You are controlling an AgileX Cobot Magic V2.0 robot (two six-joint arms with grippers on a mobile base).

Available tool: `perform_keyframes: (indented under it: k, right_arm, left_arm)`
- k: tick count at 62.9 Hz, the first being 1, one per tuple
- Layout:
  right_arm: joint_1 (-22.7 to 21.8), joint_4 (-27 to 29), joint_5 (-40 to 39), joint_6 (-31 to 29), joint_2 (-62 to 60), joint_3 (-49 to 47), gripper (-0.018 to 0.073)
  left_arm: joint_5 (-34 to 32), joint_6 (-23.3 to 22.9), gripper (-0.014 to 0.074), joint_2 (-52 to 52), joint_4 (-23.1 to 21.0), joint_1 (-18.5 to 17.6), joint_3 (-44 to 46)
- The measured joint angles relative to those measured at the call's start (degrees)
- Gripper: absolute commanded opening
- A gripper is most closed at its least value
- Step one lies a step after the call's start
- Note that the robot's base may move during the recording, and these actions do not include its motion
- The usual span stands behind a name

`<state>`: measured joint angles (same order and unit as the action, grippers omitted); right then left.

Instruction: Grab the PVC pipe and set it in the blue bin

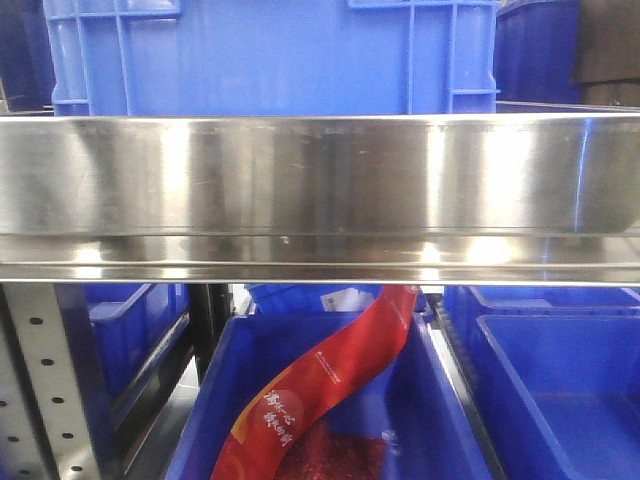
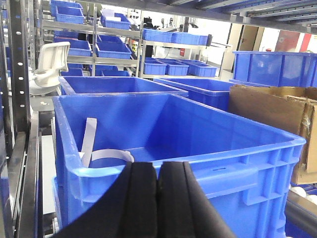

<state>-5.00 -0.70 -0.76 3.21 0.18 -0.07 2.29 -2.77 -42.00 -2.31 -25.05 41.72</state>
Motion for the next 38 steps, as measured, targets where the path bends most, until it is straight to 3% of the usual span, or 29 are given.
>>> perform_keyframes:
  k: [38]
  right_arm:
    - [0.0,0.0,0.0,0.0,0.0,0.0,-0.0167]
  left_arm:
    - [-0.1,0.0,-0.0111,0.0,0.0,0.0,0.0]
